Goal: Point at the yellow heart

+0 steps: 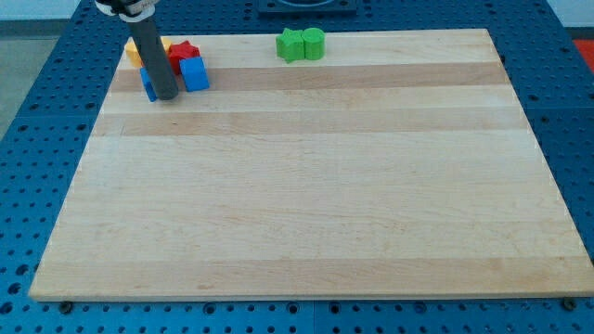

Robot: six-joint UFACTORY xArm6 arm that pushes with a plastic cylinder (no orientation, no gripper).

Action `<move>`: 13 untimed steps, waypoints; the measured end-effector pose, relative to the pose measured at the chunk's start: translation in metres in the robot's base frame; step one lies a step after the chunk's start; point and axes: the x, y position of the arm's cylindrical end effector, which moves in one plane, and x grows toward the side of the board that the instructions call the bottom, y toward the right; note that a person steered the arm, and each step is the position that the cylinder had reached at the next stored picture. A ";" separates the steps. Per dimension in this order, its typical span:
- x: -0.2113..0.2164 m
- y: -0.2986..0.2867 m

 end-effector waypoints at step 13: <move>-0.135 -0.096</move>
